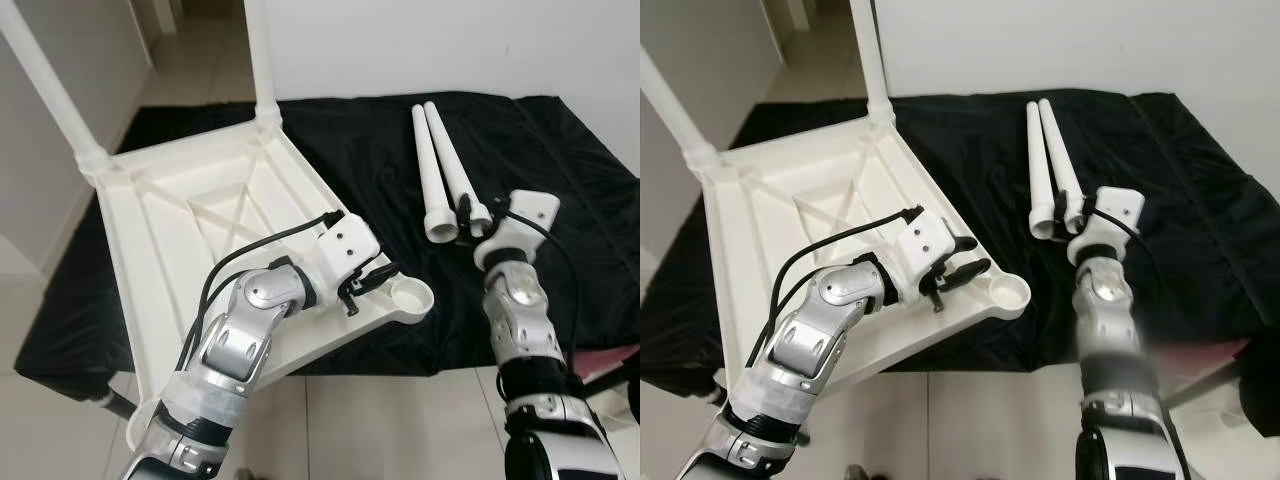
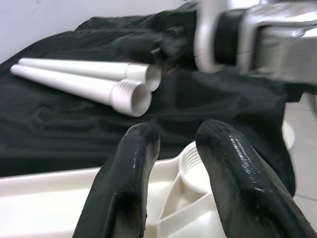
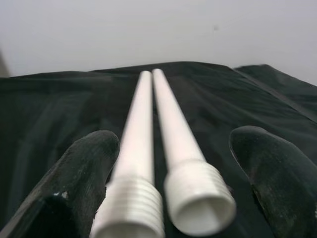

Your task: Building children table

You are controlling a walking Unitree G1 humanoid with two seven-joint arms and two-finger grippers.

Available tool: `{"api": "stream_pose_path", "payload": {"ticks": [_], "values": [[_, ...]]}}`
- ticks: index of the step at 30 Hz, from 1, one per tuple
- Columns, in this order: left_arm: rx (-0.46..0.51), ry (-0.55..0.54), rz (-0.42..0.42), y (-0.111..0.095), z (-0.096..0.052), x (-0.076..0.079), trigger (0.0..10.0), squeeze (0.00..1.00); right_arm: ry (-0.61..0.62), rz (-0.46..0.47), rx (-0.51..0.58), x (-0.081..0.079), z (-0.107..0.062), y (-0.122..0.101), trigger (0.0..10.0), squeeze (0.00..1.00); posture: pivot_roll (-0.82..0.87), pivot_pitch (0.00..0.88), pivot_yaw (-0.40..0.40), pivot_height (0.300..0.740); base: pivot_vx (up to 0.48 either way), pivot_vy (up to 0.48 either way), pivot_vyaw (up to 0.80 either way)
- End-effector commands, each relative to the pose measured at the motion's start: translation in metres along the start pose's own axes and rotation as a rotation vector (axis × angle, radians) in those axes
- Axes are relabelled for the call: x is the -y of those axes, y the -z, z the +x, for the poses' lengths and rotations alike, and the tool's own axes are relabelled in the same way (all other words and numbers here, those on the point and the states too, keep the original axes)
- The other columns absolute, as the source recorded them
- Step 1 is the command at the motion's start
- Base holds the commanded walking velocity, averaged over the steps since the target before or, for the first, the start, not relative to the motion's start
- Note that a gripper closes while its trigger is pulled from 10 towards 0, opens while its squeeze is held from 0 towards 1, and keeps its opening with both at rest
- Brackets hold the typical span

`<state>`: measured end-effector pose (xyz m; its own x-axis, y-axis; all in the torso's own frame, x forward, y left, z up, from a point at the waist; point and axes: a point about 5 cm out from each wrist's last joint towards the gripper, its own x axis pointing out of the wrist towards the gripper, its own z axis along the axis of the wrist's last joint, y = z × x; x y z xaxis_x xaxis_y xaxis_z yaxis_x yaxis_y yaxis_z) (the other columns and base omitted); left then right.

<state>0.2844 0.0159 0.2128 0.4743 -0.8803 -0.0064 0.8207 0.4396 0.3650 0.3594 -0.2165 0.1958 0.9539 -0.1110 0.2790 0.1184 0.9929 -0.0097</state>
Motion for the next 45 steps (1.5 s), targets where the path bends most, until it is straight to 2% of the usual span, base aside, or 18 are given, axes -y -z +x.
{"api": "stream_pose_path", "payload": {"ticks": [1, 4, 11, 13, 25, 31, 37, 41, 42, 44, 45], "values": [[-0.006, -0.206, -0.004, -0.002, -0.002, -0.006, 10.0, 0.0, -0.032, -0.014, -0.026, -0.002, 0.002, 0.002, 10.0, 0.0, 0.0, 0.185, 0.008, 0.74, 0.0, 0.0, 0.0], [0.021, -0.221, -0.037, -0.013, -0.004, 0.0, 10.0, 0.0, -0.089, -0.004, -0.037, -0.01, 0.008, -0.001, 10.0, 0.0, 0.02, 0.247, -0.01, 0.74, 0.0, 0.0, 0.0], [0.022, -0.251, -0.058, -0.017, -0.008, 0.001, 10.0, 0.0, -0.118, 0.023, -0.05, -0.015, 0.013, -0.001, 10.0, 0.0, 0.04, 0.281, -0.016, 0.74, 0.0, 0.0, 0.0], [0.011, -0.28, -0.067, -0.018, -0.011, -0.002, 10.0, 0.0, -0.132, 0.041, -0.084, -0.019, 0.015, 0.003, 10.0, 0.0, 0.06, 0.3, -0.021, 0.74, 0.0, 0.0, 0.0], [-0.017, -0.329, -0.086, -0.017, -0.023, -0.005, 10.0, 0.0, -0.181, 0.044, -0.126, -0.031, 0.022, 0.005, 10.0, 0.0, 0.09, 0.328, -0.027, 0.74, 0.0, 0.0, 0.0], [-0.024, -0.332, -0.091, -0.017, -0.024, -0.003, 10.0, 0.0, -0.19, 0.041, -0.125, -0.033, 0.025, 0.004, 10.0, 0.0, 0.09, 0.329, -0.027, 0.74, 0.0, 0.0, 0.0], [-0.055, -0.322, -0.119, -0.012, -0.024, 0.003, 10.0, 0.0, -0.21, -0.001, -0.102, -0.037, 0.039, -0.008, 10.0, 0.0, 0.1, 0.339, -0.031, 0.74, 0.0, 0.0, 0.0], [-0.059, -0.322, -0.121, -0.012, -0.024, 0.003, 10.0, 0.0, -0.212, -0.002, -0.103, -0.038, 0.041, -0.009, 10.0, 0.0, 0.09, 0.34, -0.028, 0.74, 0.0, 0.0, 0.0], [-0.062, -0.32, -0.122, -0.01, -0.024, 0.003, 10.0, 0.0, -0.21, 0.007, -0.113, -0.039, 0.042, -0.008, 9.0, 0.0, 0.09, 0.339, -0.031, 0.74, 0.0, 0.0, 0.0], [-0.062, -0.32, -0.122, -0.01, -0.024, 0.003, 10.0, 0.0, -0.21, 0.007, -0.113, -0.039, 0.042, -0.008, 9.0, 0.0, 0.09, 0.339, -0.031, 0.74, 0.0, 0.0, 0.0], [-0.068, -0.328, -0.117, -0.008, -0.023, 0.004, 10.0, 0.0, -0.209, 0.024, -0.126, -0.041, 0.042, -0.006, 0.0, 0.0, 0.1, 0.329, -0.035, 0.74, 0.0, 0.0, 0.0]]}}
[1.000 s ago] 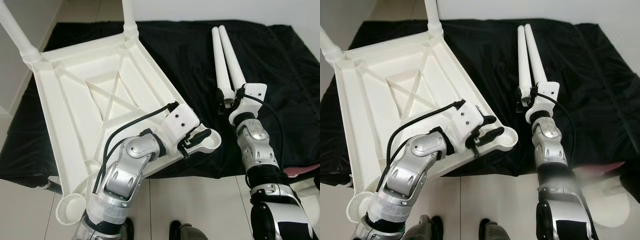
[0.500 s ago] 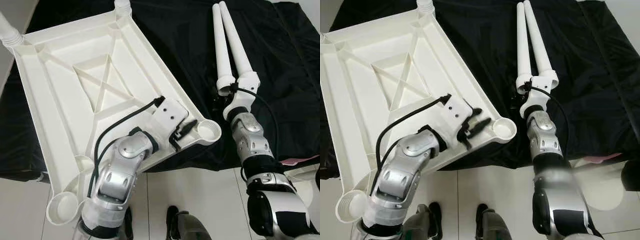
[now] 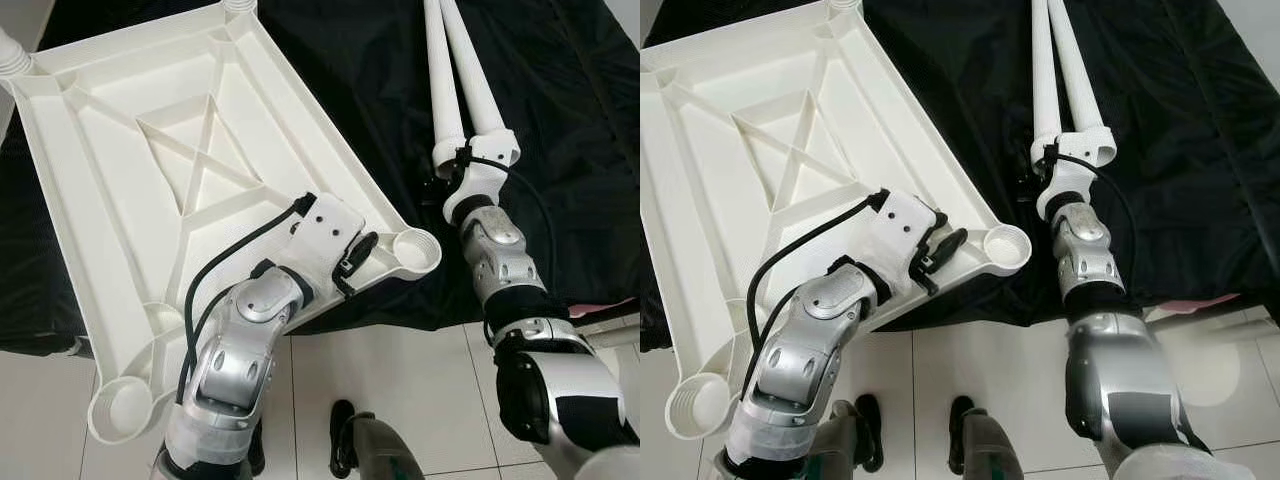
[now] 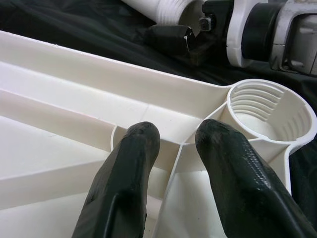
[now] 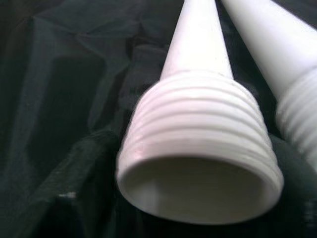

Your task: Building children table

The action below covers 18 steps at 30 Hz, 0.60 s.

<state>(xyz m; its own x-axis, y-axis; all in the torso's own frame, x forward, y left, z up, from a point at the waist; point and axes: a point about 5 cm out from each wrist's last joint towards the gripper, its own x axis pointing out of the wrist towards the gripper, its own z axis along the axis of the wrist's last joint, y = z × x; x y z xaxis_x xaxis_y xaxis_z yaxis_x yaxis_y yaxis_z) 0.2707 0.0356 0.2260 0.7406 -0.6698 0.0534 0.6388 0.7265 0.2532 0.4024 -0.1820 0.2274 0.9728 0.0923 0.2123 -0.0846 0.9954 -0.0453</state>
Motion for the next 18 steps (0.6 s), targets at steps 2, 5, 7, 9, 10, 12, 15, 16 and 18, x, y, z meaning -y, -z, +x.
{"api": "stream_pose_path", "payload": {"ticks": [2, 5, 7, 9, 10, 12, 15, 16, 18], "values": [[-0.02, 0.013, -0.001, 0.006, -0.001, 0.005, 10.0, 0.0, -0.004, 0.026, -0.066, -0.003, -0.003, 0.016, 0.0, 0.0, 0.1, 0.326, -0.034, 0.74, 0.0, 0.0, 0.0], [-0.021, 0.012, 0.006, 0.007, 0.0, 0.005, 10.0, 0.0, -0.006, 0.031, -0.066, -0.004, -0.003, 0.018, 0.0, 0.0, 0.1, 0.317, -0.032, 0.74, 0.0, 0.0, 0.0], [-0.021, 0.006, 0.01, 0.007, 0.0, 0.004, 10.0, 0.0, -0.001, 0.049, -0.067, -0.005, -0.004, 0.021, 0.0, 0.0, 0.1, 0.302, -0.029, 0.74, 0.0, 0.0, 0.0], [-0.014, -0.007, -0.001, 0.007, 0.002, 0.002, 10.0, 0.0, 0.002, 0.058, -0.062, -0.005, -0.007, 0.025, 0.0, 0.0, 0.09, 0.286, -0.025, 0.74, 0.0, 0.0, 0.0], [-0.014, -0.007, -0.001, 0.007, 0.002, 0.002, 10.0, 0.0, 0.002, 0.058, -0.062, -0.005, -0.007, 0.025, 0.0, 0.0, 0.09, 0.286, -0.025, 0.74, 0.0, 0.0, 0.0], [-0.003, -0.027, -0.019, 0.005, 0.004, -0.002, 10.0, 0.0, 0.008, 0.054, -0.045, -0.006, -0.011, 0.027, 0.0, 0.0, 0.08, 0.267, -0.024, 0.74, 0.0, 0.0, 0.0], [0.004, -0.045, -0.064, 0.005, 0.006, -0.007, 10.0, 0.0, 0.014, 0.054, -0.024, -0.007, -0.013, 0.028, 10.0, 0.0, 0.08, 0.252, -0.02, 0.74, 0.0, 0.0, 0.0], [0.004, -0.045, -0.064, 0.005, 0.006, -0.007, 10.0, 0.0, 0.014, 0.054, -0.024, -0.007, -0.013, 0.028, 10.0, 0.0, 0.08, 0.252, -0.02, 0.74, 0.0, 0.0, 0.0], [0.006, -0.066, -0.103, 0.007, 0.007, -0.012, 10.0, 0.0, 0.01, 0.047, -0.001, -0.008, -0.016, 0.029, 10.0, 0.0, 0.08, 0.24, -0.018, 0.74, 0.0, 0.0, 0.0]]}}
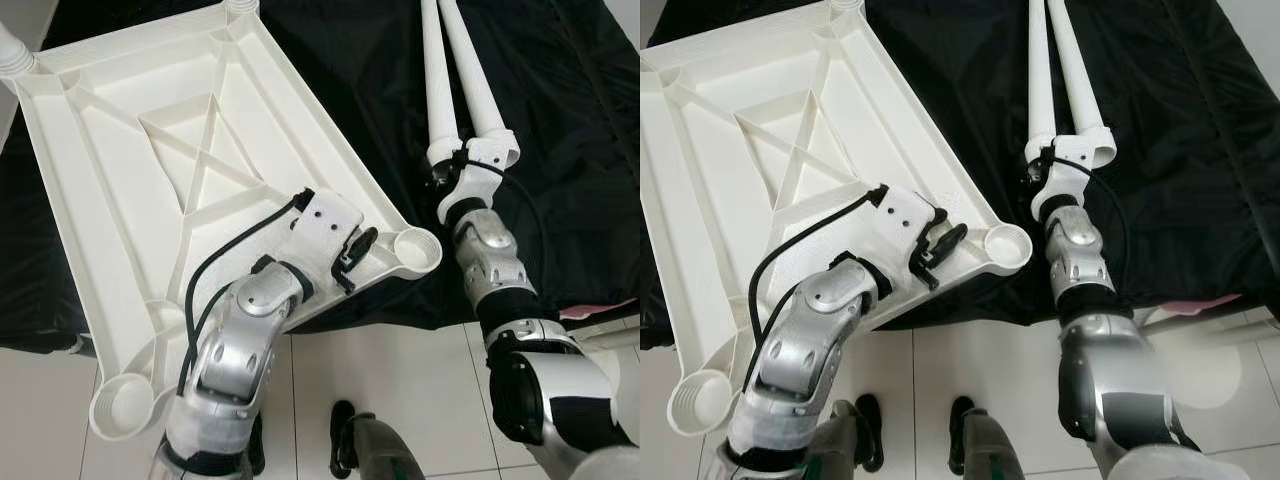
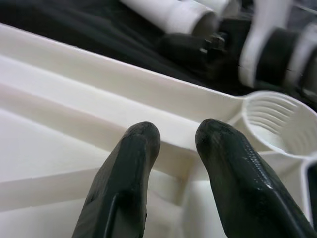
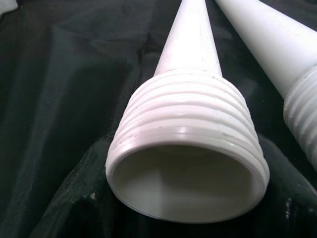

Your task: Building children table

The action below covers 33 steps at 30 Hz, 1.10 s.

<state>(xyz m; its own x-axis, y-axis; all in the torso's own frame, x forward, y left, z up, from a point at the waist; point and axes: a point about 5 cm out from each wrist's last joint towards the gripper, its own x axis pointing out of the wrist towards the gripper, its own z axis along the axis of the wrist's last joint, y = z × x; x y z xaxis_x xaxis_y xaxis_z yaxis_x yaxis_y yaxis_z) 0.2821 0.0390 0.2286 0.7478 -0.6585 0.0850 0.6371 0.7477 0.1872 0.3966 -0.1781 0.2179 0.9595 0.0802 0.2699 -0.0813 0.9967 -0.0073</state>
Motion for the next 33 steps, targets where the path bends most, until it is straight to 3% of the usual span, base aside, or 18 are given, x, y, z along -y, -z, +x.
{"api": "stream_pose_path", "payload": {"ticks": [1, 2, 3, 4, 5, 6, 10, 12, 13, 15, 20, 27, 33], "values": [[-0.014, -0.049, -0.064, 0.006, 0.0, -0.006, 10.0, 0.0, 0.002, 0.004, -0.049, -0.002, -0.012, 0.021, 10.0, 0.0, 0.08, 0.23, -0.015, 0.74, 0.0, 0.0, 0.0], [-0.009, -0.048, -0.08, 0.006, 0.0, -0.008, 10.0, 0.0, 0.004, 0.0, -0.043, -0.002, -0.013, 0.021, 10.0, 0.0, 0.08, 0.23, -0.015, 0.74, 0.0, 0.0, 0.0], [-0.003, -0.053, -0.09, 0.005, 0.0, -0.012, 10.0, 0.24, 0.012, -0.005, -0.032, -0.002, -0.014, 0.02, 10.0, 0.0, 0.07, 0.214, -0.01, 0.74, 0.0, 0.0, 0.0], [-0.003, -0.053, -0.09, 0.005, 0.0, -0.012, 10.0, 0.24, 0.012, -0.005, -0.032, -0.002, -0.014, 0.02, 10.0, 0.0, 0.07, 0.214, -0.01, 0.74, 0.0, 0.0, 0.0], [0.005, -0.05, -0.104, 0.004, 0.0, -0.014, 10.0, 0.77, 0.021, -0.021, -0.019, -0.001, -0.015, 0.019, 10.0, 0.0, 0.07, 0.214, -0.01, 0.74, 0.0, 0.0, 0.0], [0.012, -0.047, -0.115, 0.003, 0.0, -0.016, 10.0, 1.0, 0.027, -0.033, -0.011, 0.0, -0.016, 0.019, 10.0, 0.0, 0.07, 0.203, -0.004, 0.74, 0.0, 0.0, 0.0], [0.032, -0.036, -0.128, 0.001, 0.0, -0.021, 10.0, 1.0, 0.043, -0.08, 0.026, 0.0, -0.019, 0.017, 10.0, 0.0, 0.06, 0.187, 0.002, 0.74, 0.0, 0.0, 0.0], [0.051, -0.057, -0.11, -0.004, 0.006, -0.026, 10.0, 1.0, 0.077, -0.173, 0.05, 0.003, -0.023, 0.016, 10.0, 0.0, 0.05, 0.161, 0.004, 0.74, 0.0, 0.0, 0.0], [0.051, -0.057, -0.11, -0.004, 0.006, -0.026, 10.0, 1.0, 0.077, -0.173, 0.05, 0.003, -0.023, 0.016, 10.0, 0.0, 0.05, 0.161, 0.004, 0.74, 0.0, 0.0, 0.0], [0.058, -0.067, -0.096, -0.006, 0.009, -0.027, 10.0, 0.0, 0.075, -0.189, 0.049, 0.004, -0.027, 0.018, 10.0, 0.0, 0.05, 0.148, 0.0, 0.74, 0.0, 0.0, 0.0], [0.037, -0.09, -0.078, -0.006, 0.013, -0.031, 10.0, 0.0, 0.065, -0.146, 0.039, 0.006, -0.033, 0.022, 10.0, 0.0, 0.03, 0.123, 0.002, 0.74, 0.0, 0.0, 0.0], [0.01, -0.1, -0.164, 0.0, 0.017, -0.036, 10.0, 0.0, 0.052, -0.132, 0.088, 0.002, -0.04, 0.021, 10.0, 0.0, 0.01, 0.075, 0.007, 0.74, 0.0, 0.0, 0.0], [0.023, -0.017, -0.279, 0.002, 0.02, -0.037, 10.0, 0.0, 0.015, -0.157, 0.178, -0.008, -0.046, 0.013, 10.0, 0.0, 0.0, 0.062, 0.008, 0.74, 0.0, 0.0, 0.0]]}}
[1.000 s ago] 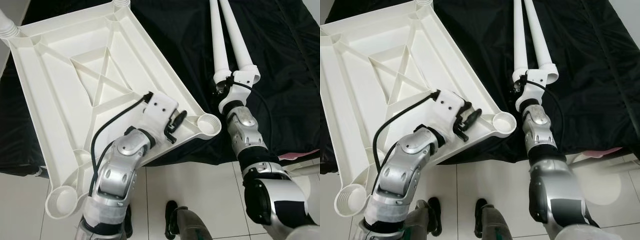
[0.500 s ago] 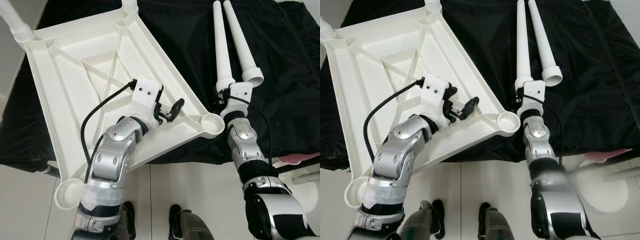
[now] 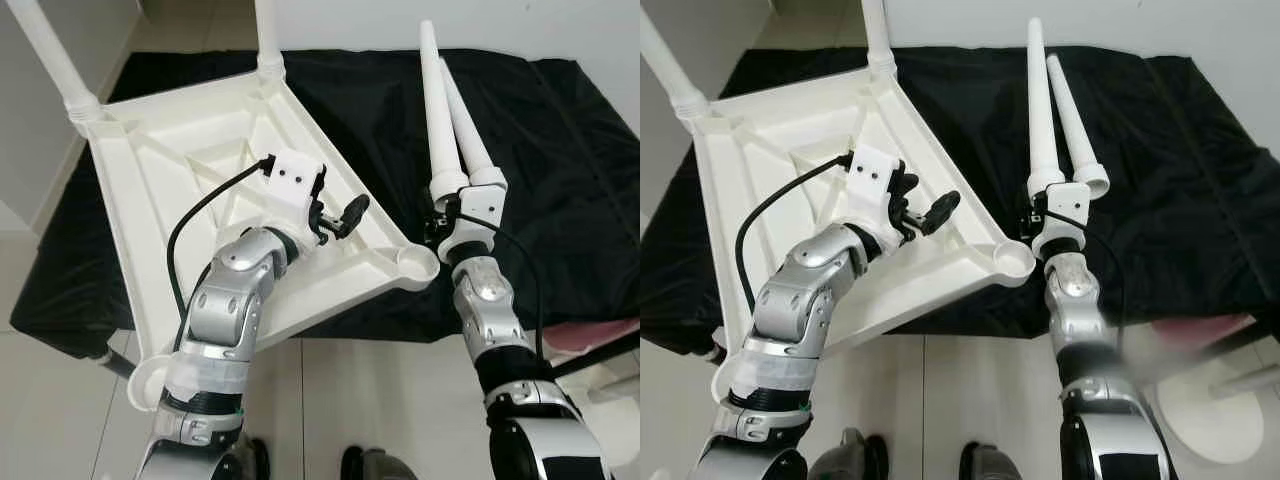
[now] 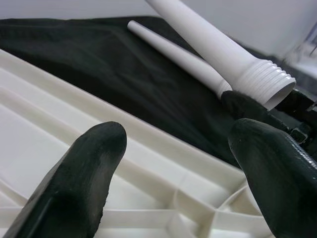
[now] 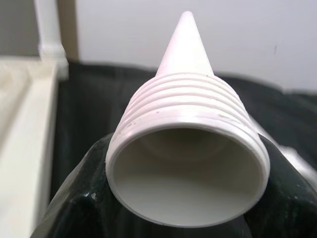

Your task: Building children table

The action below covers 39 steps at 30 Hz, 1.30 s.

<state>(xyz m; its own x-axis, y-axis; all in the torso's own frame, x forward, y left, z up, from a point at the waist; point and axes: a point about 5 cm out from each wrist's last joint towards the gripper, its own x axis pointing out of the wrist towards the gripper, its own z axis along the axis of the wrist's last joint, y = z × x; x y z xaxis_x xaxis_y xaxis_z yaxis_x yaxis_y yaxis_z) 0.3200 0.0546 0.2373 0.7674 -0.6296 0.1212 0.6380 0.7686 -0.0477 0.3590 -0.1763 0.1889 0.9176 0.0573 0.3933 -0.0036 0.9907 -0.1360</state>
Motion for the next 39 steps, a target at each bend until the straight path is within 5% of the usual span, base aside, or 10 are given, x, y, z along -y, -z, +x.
{"api": "stream_pose_path", "payload": {"ticks": [1, 6, 7, 11, 12, 20, 28, 39], "values": [[-0.015, 0.033, -0.064, 0.003, 0.002, -0.001, 10.0, 0.0, -0.025, -0.013, 0.066, -0.003, -0.003, -0.007, 10.0, 0.0, -0.01, 0.058, 0.008, 0.74, 0.0, 0.0, 0.0], [-0.025, 0.108, -0.15, 0.003, 0.002, -0.001, 10.0, 0.0, -0.067, -0.041, 0.096, -0.006, -0.011, -0.009, 10.0, 0.0, -0.01, 0.056, 0.009, 0.74, 0.0, 0.0, 0.0], [-0.027, 0.144, -0.192, 0.002, 0.001, -0.001, 10.0, 1.0, -0.077, -0.046, 0.106, -0.006, -0.015, -0.009, 10.0, 0.0, -0.01, 0.056, 0.007, 0.74, 0.0, 0.0, 0.0], [-0.052, 0.22, -0.293, -0.002, 0.001, -0.002, 10.0, 1.0, -0.117, -0.069, 0.137, -0.009, -0.026, -0.01, 10.0, 0.0, -0.01, 0.053, 0.008, 0.74, 0.0, 0.0, 0.0], [-0.055, 0.273, -0.351, -0.004, 0.002, 0.0, 10.0, 0.0, -0.16, -0.118, 0.153, -0.014, -0.03, -0.01, 10.0, 0.0, -0.01, 0.049, 0.009, 0.74, 0.0, 0.0, 0.0], [-0.064, 0.346, -0.452, -0.012, 0.011, -0.001, 10.0, 0.0, -0.223, -0.106, 0.171, -0.03, -0.037, -0.008, 10.0, 0.0, -0.02, 0.031, 0.015, 0.74, 0.0, 0.0, 0.0], [-0.093, 0.304, -0.428, -0.01, 0.029, -0.007, 10.0, 0.0, -0.309, -0.138, 0.207, -0.049, -0.042, -0.011, 10.0, 0.0, -0.03, 0.014, 0.024, 0.74, 0.0, 0.0, 0.0], [-0.135, 0.274, -0.52, -0.013, 0.051, -0.012, 10.0, 0.0, -0.39, -0.21, 0.235, -0.066, -0.051, -0.009, 10.0, 0.0, -0.04, 0.001, 0.038, 0.74, 0.0, 0.0, 0.0]]}}
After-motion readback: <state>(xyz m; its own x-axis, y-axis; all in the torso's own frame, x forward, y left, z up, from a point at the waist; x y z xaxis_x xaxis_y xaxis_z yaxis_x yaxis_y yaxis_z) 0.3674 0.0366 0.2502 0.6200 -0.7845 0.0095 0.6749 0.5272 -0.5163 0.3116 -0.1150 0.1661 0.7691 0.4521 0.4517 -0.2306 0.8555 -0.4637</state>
